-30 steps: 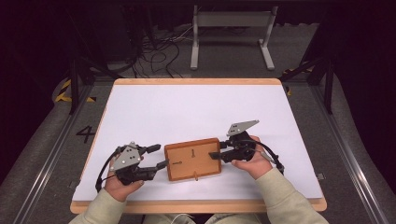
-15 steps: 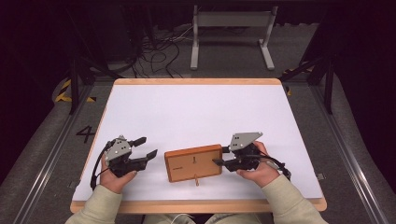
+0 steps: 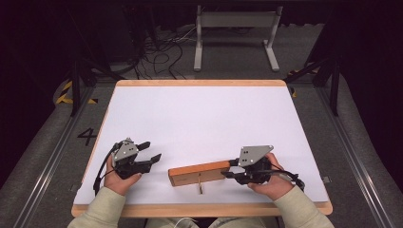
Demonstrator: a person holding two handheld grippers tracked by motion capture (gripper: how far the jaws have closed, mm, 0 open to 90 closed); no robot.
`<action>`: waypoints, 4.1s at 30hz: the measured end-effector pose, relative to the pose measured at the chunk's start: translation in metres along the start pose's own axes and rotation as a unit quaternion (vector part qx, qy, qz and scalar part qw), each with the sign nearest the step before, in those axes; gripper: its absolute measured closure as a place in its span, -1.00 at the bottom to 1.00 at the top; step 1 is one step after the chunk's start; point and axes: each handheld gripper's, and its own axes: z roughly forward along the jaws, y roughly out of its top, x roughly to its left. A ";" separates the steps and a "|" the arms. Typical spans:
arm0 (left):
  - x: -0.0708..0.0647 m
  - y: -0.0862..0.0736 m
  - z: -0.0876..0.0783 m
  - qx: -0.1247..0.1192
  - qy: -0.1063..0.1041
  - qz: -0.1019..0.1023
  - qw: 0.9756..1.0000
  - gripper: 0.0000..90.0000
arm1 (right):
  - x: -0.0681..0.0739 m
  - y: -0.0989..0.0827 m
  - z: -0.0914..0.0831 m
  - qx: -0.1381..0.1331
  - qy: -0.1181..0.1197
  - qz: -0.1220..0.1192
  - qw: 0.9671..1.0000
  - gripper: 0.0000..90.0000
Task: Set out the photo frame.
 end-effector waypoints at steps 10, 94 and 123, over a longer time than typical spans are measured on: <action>-0.002 0.000 0.003 0.006 -0.008 0.000 1.000 -0.20 | 0.007 -0.007 -0.001 0.018 0.020 0.000 1.000 0.38; 0.003 -0.016 -0.015 0.013 0.006 -0.039 0.999 -0.23 | -0.060 0.018 0.081 0.047 0.008 0.194 0.980 1.00; 0.003 -0.010 -0.005 0.013 -0.010 -0.029 0.999 -0.23 | -0.071 0.049 0.107 0.044 0.004 0.197 0.979 0.91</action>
